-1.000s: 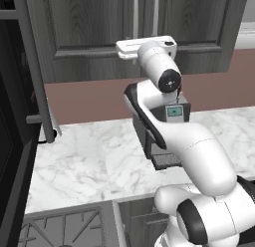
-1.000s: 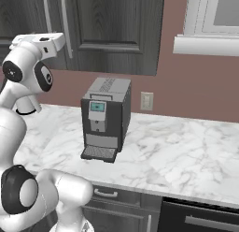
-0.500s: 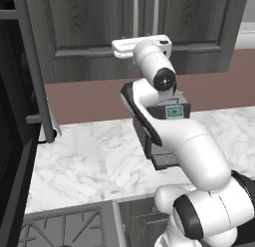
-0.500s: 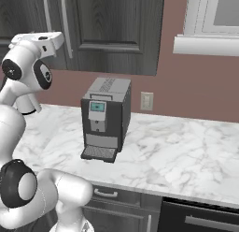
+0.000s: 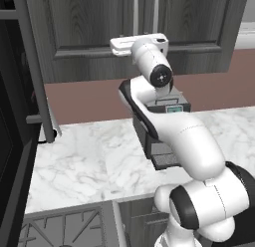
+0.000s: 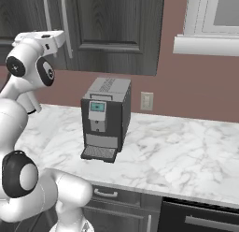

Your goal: Get the candle and the liquor from the cabinet and move them to the dining counter.

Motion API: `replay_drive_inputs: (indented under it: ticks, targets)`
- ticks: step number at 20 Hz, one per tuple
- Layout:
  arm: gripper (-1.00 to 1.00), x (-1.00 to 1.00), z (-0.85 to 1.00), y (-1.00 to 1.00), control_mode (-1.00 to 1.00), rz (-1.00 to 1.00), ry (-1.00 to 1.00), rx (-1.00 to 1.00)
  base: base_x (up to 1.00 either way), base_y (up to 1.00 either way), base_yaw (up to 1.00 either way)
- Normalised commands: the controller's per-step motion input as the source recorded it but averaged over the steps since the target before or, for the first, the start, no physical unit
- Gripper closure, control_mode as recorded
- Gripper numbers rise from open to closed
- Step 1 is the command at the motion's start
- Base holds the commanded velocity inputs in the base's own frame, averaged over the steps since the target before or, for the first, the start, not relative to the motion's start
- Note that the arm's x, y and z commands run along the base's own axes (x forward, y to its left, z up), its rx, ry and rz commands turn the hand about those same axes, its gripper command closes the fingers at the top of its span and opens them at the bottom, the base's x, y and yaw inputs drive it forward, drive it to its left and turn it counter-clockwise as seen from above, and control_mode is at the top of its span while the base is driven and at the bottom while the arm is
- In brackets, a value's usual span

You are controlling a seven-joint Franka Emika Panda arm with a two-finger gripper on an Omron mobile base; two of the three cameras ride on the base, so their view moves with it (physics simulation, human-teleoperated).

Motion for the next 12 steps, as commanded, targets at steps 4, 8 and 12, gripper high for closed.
replay_drive_inputs:
  ticks: [4, 8, 12]
  targets:
    - [-1.0, 0.08, 0.0, 0.0, -1.0, 0.02, 0.0, 0.0, 0.0, 0.0, 0.0]
    - [-1.0, 0.14, 0.0, 0.0, -1.0, 0.02, 0.0, 0.0, 0.0, 0.0, 0.0]
    - [-1.0, 0.25, 0.0, 0.0, -1.0, 0.0, 0.0, 0.0, 0.0, 0.0, 0.0]
